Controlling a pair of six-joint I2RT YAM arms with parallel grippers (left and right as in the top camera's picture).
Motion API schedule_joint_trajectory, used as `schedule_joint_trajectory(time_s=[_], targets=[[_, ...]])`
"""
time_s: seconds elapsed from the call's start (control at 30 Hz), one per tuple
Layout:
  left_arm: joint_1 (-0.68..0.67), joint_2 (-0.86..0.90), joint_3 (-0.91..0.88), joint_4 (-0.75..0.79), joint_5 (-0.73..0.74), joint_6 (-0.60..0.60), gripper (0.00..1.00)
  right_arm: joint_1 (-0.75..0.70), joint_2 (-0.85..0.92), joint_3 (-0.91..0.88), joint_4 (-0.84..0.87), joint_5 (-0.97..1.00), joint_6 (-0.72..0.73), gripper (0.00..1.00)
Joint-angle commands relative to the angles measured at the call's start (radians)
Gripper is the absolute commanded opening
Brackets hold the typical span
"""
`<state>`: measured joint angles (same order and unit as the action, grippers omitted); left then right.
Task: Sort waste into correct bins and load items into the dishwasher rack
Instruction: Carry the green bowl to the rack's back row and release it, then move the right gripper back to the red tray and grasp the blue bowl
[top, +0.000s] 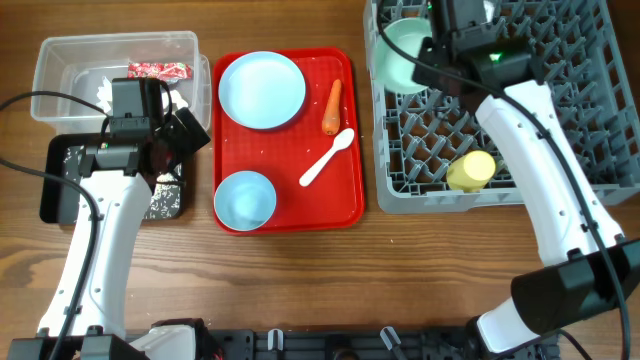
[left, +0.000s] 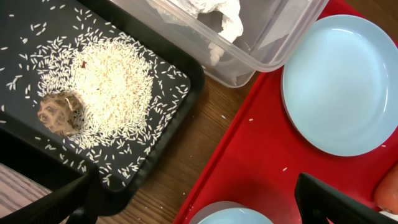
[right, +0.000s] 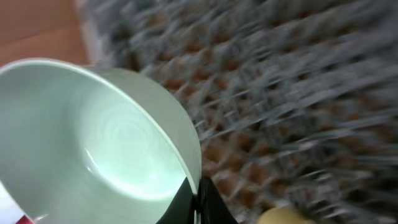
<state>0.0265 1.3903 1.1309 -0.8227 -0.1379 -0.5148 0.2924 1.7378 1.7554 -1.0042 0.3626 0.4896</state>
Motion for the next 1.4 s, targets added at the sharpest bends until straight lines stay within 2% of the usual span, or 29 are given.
schedule_joint_trajectory(time_s=[0.0, 0.07, 0.23, 0.33, 0.47, 0.63, 0.73, 0.87, 0.93, 1.0, 1.1, 1.13, 1.17, 1.3, 1.37], targets=[[0.005, -0.010, 0.003, 0.002, -0.017, -0.018, 1.00, 0.001, 0.002, 0.000, 0.069, 0.325, 0.024, 0.04], [0.005, -0.010, 0.003, 0.002, -0.017, -0.018, 1.00, 0.001, 0.032, 0.000, 0.163, 0.432, 0.004, 0.04], [0.005, -0.010, 0.003, 0.002, -0.017, -0.018, 1.00, 0.004, 0.209, 0.000, 0.472, 0.569, -0.301, 0.04], [0.005, -0.010, 0.003, 0.002, -0.017, -0.018, 1.00, 0.025, 0.323, 0.000, 0.606, 0.703, -0.481, 0.04], [0.005, -0.010, 0.003, 0.002, -0.017, -0.018, 1.00, 0.054, 0.420, 0.000, 0.764, 0.745, -0.681, 0.04], [0.005, -0.010, 0.003, 0.002, -0.017, -0.018, 1.00, 0.075, 0.479, 0.000, 0.777, 0.744, -0.698, 0.04], [0.005, -0.010, 0.003, 0.002, -0.017, -0.018, 1.00, 0.090, 0.484, 0.000, 0.719, 0.658, -0.696, 0.04], [0.005, -0.010, 0.003, 0.002, -0.017, -0.018, 1.00, 0.119, 0.484, 0.000, 0.697, 0.642, -0.699, 0.04], [0.005, -0.010, 0.003, 0.002, -0.017, -0.018, 1.00, 0.148, 0.484, 0.000, 0.661, 0.624, -0.700, 0.17], [0.005, -0.010, 0.003, 0.002, -0.017, -0.018, 1.00, 0.182, 0.484, 0.000, 0.622, 0.587, -0.700, 0.36], [0.005, -0.010, 0.003, 0.002, -0.017, -0.018, 1.00, 0.216, 0.484, 0.000, 0.599, 0.544, -0.700, 0.79], [0.005, -0.010, 0.003, 0.002, -0.017, -0.018, 1.00, 0.225, 0.484, 0.000, 0.600, 0.543, -0.699, 0.92], [0.005, -0.010, 0.003, 0.002, -0.017, -0.018, 1.00, 0.229, 0.484, 0.000, 0.607, 0.544, -0.698, 1.00], [0.005, -0.010, 0.003, 0.002, -0.017, -0.018, 1.00, 0.230, 0.425, 0.000, 0.601, 0.447, -0.648, 1.00], [0.005, -0.010, 0.003, 0.002, -0.017, -0.018, 1.00, 0.230, 0.345, 0.000, 0.571, 0.321, -0.613, 1.00]])
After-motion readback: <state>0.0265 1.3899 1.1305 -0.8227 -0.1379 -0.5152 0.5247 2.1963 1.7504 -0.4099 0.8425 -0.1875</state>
